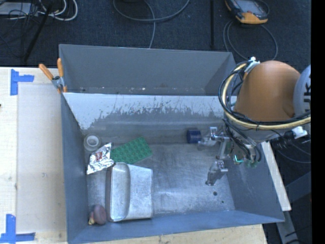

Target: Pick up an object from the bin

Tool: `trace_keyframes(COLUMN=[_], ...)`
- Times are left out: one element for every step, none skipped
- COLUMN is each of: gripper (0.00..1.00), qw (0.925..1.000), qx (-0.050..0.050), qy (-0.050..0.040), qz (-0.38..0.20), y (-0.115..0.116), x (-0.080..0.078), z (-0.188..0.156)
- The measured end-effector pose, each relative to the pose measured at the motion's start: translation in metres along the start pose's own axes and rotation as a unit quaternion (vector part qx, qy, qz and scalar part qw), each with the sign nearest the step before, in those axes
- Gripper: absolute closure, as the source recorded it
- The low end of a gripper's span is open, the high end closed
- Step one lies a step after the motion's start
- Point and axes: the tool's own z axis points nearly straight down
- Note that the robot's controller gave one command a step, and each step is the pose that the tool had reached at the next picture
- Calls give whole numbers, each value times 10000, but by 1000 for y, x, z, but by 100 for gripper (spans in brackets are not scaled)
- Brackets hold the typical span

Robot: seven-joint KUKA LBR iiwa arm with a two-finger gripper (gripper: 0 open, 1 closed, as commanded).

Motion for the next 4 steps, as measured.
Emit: trace_keyframes(gripper=[0, 0, 0, 100], qw=[9961, 9936, 9993, 9993], qx=[-5, -7, 0, -7], qy=[-33, -62, -97, -91], qz=[-876, -1132, -351, -353], y=[51, 104, 179, 179], x=[-67, -93, -99, -99], z=[87, 94, 146, 144])
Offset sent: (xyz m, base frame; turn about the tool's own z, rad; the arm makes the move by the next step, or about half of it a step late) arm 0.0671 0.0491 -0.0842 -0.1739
